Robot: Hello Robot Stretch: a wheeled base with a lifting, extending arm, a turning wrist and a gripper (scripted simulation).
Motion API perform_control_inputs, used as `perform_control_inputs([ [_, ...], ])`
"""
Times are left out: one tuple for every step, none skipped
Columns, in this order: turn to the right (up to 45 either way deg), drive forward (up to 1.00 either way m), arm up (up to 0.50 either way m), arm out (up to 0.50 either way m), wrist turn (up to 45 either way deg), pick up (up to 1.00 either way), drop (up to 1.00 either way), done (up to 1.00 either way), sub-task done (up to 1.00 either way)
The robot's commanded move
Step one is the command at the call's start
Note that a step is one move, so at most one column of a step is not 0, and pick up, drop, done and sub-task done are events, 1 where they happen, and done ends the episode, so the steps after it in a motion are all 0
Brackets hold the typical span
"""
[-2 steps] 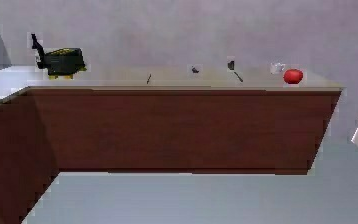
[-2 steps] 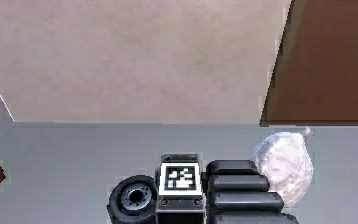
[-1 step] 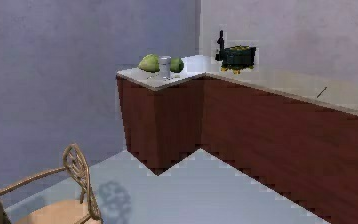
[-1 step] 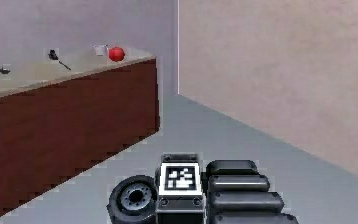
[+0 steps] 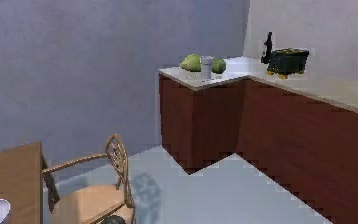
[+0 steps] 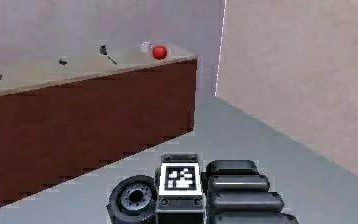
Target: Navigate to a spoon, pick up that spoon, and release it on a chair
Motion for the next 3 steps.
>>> perform_control_inputs([
  [45.0,0.0,0.0,0.0,0.0,0.0,0.0,0.0,0.0],
  [45.0,0.0,0.0,0.0,0.0,0.0,0.0,0.0,0.0],
  [45.0,0.0,0.0,0.0,0.0,0.0,0.0,0.0,0.0],
])
